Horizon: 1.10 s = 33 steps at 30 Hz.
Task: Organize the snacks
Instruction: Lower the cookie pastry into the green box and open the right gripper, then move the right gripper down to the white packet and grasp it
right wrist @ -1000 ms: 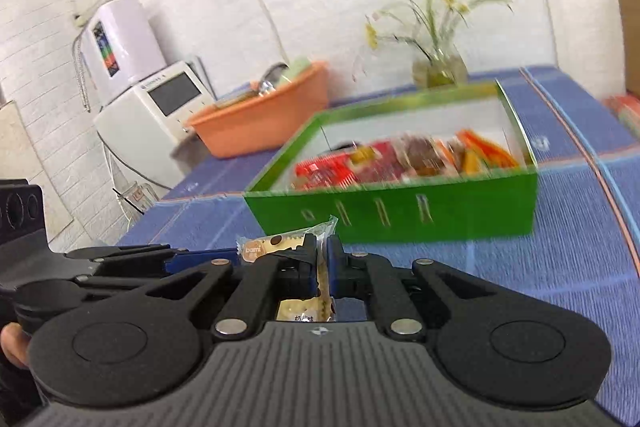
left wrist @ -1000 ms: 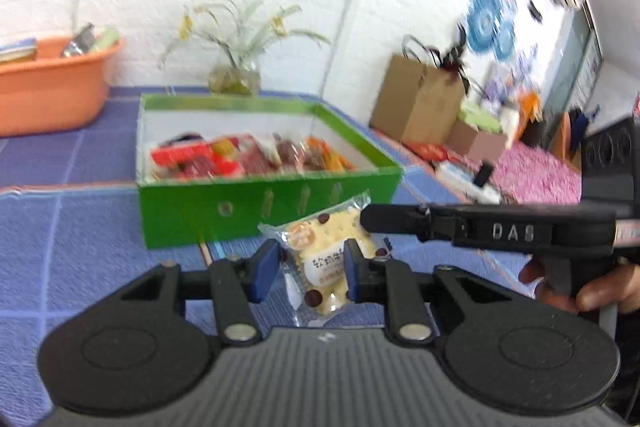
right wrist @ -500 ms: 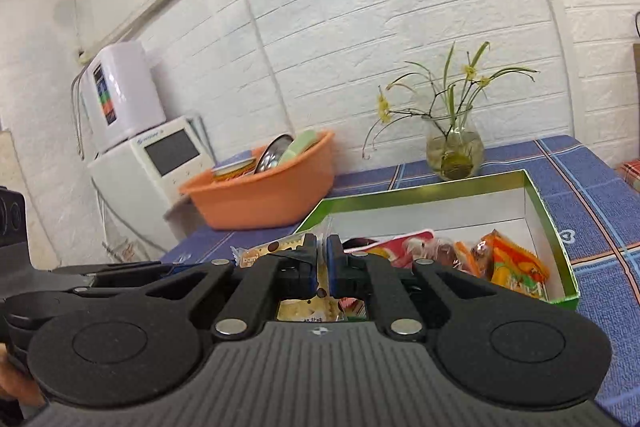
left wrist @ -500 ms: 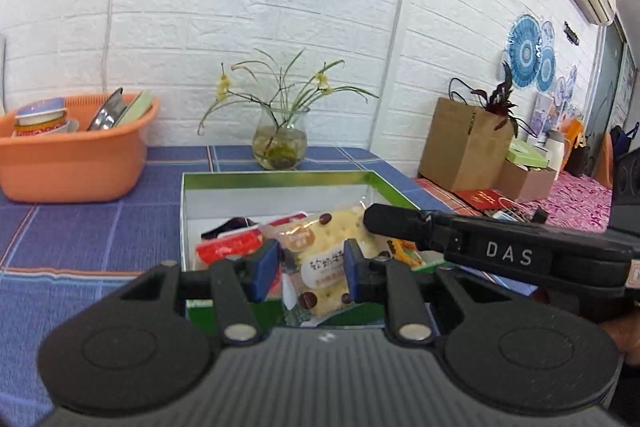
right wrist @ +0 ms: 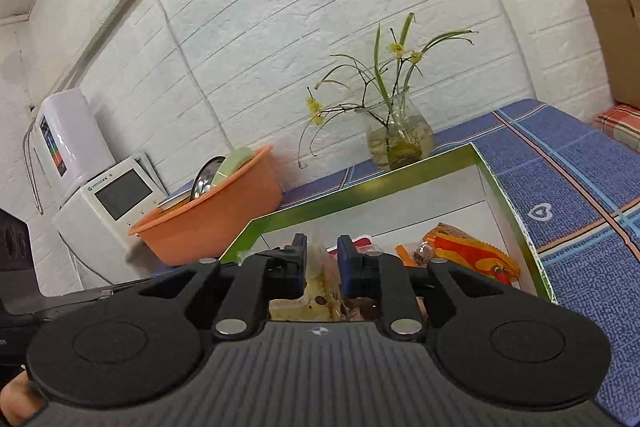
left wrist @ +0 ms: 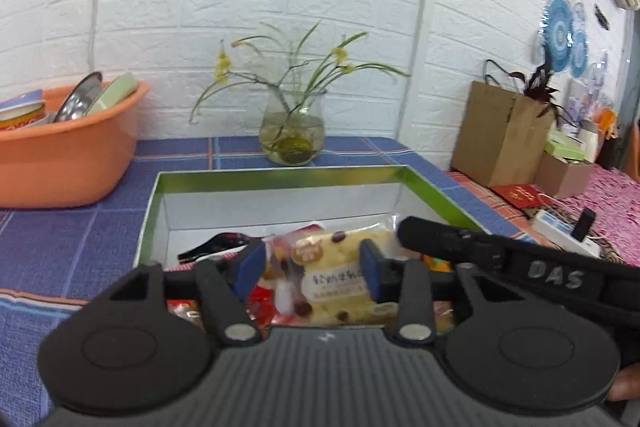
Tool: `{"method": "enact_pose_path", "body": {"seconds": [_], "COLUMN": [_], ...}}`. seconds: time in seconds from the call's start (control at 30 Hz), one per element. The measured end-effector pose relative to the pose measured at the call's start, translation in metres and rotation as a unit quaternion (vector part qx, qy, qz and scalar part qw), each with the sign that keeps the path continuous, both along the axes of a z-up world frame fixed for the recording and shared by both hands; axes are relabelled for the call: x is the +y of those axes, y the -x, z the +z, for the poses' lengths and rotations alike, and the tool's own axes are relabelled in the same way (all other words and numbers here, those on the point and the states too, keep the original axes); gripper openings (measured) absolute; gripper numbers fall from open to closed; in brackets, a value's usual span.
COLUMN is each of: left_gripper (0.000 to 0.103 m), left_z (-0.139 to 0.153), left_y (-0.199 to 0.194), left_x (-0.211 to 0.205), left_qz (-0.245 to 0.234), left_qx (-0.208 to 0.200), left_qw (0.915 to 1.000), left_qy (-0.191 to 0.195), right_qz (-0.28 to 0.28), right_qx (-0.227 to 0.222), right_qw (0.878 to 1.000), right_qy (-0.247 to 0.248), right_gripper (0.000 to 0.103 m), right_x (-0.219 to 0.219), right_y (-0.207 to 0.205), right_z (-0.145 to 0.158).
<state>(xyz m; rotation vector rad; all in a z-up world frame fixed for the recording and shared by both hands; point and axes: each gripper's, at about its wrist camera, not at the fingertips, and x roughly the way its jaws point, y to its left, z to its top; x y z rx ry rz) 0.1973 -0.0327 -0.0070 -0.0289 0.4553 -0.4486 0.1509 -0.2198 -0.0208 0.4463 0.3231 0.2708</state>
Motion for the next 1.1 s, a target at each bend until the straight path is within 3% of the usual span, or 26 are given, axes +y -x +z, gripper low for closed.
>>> {"method": "enact_pose_path", "body": {"seconds": [0.03,0.13,0.17,0.3,0.43,0.53,0.73,0.8,0.97,1.1], "left_gripper": [0.055,0.062,0.066,0.073,0.078,0.08,0.082,0.083,0.085,0.085], "left_z": [-0.001,0.0,0.001,0.005,0.004,-0.002,-0.022,-0.028,-0.032,-0.036], "left_y": [0.0,0.007,0.012,0.038,0.07,0.094,0.146,0.163,0.187,0.198], "left_x": [0.003,0.009,0.012,0.023,0.034,0.043,0.07,0.077,0.084,0.085], "left_qz": [0.006,0.012,0.012,0.009,0.007,0.001,0.014,0.018,0.041,0.071], "left_qx": [-0.002,-0.016,-0.021,-0.037,-0.045,-0.037,0.002,0.004,0.004,0.007], "left_qw": [1.0,0.9996,0.9993,0.9978,0.9951,0.994,0.995,0.995,0.9965,0.995], "left_qy": [0.0,-0.02,-0.028,-0.054,-0.088,-0.102,-0.099,-0.098,-0.073,-0.07], "right_qz": [-0.002,0.001,0.006,0.036,0.053,0.069,0.095,0.107,0.07,0.003], "right_qx": [0.0,-0.012,-0.014,-0.012,0.004,0.019,0.124,0.138,0.107,0.086], "right_qw": [1.0,1.0,1.0,0.999,0.999,0.997,0.986,0.983,0.992,0.996], "right_qy": [0.005,0.02,0.02,0.007,-0.01,-0.018,-0.055,-0.055,-0.017,0.027], "right_gripper": [0.045,0.084,0.089,0.089,0.101,0.103,0.103,0.103,0.103,0.103], "right_x": [-0.001,0.0,0.001,0.005,0.009,0.012,0.011,0.012,0.016,0.022], "right_y": [0.0,0.005,0.007,0.018,0.035,0.052,0.096,0.113,0.141,0.16], "right_z": [0.0,0.005,0.007,0.018,0.025,0.026,0.005,0.0,0.011,0.016]}}
